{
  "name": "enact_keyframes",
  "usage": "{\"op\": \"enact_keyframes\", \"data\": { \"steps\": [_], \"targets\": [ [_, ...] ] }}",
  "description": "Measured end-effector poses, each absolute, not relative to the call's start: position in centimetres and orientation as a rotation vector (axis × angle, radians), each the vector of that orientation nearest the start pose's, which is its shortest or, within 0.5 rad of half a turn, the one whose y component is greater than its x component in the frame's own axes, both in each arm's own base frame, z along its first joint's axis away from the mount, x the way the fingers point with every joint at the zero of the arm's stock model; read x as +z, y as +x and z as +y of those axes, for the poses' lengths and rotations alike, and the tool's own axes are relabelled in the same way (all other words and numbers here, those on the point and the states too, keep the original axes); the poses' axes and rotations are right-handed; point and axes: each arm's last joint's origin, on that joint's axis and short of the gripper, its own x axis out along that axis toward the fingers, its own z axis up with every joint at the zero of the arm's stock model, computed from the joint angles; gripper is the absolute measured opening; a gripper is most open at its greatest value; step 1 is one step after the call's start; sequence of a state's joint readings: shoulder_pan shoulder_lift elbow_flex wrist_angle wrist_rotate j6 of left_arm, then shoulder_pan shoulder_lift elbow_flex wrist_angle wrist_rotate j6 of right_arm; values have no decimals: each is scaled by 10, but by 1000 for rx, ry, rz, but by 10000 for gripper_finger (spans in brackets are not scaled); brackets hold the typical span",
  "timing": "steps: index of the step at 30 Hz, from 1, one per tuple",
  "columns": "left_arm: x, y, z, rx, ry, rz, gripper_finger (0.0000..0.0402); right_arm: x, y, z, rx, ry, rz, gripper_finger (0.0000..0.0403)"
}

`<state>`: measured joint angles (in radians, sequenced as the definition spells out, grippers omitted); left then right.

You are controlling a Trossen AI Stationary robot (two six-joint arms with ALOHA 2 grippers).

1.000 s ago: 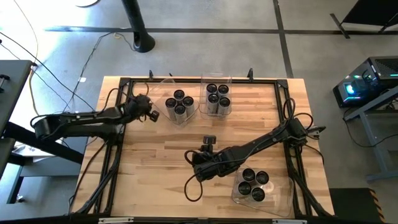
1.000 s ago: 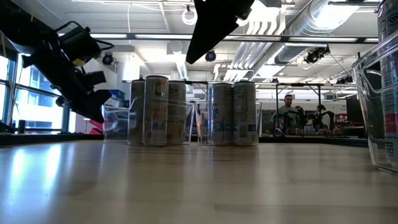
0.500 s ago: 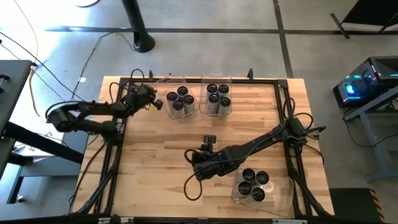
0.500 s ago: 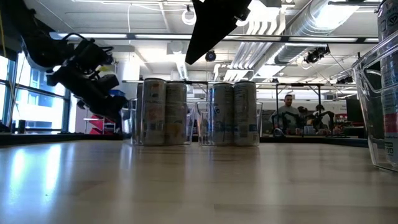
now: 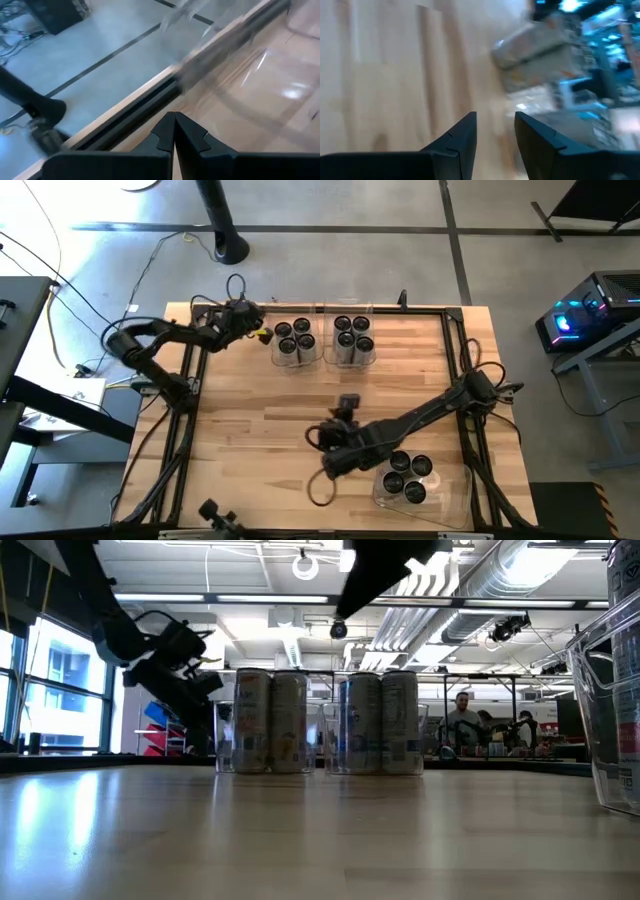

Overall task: Sort soda cans
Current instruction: Adjust the top left transparent bin, then remove the white-pink soda can from the bottom right transparent bin

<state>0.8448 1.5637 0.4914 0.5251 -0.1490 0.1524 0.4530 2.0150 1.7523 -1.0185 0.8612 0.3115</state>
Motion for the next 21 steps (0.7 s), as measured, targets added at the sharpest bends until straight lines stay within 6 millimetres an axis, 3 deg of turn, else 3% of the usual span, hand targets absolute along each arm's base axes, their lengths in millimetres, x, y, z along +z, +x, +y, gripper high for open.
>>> {"op": "enact_keyframes", "data": {
  "steps": [6, 12, 16, 21],
  "targets": [
    [122, 193, 224, 893, -45, 641, 0, 292, 341, 158, -590, -415, 887, 126],
    [135, 187, 221, 983, 5, 642, 0, 329, 309, 165, -458, -289, 878, 126],
    [163, 178, 206, 992, 60, 593, 0, 355, 286, 159, -268, 29, 980, 126],
    [196, 170, 177, 952, 123, 570, 0, 383, 249, 150, -252, 516, 1089, 126]
  ]
}}
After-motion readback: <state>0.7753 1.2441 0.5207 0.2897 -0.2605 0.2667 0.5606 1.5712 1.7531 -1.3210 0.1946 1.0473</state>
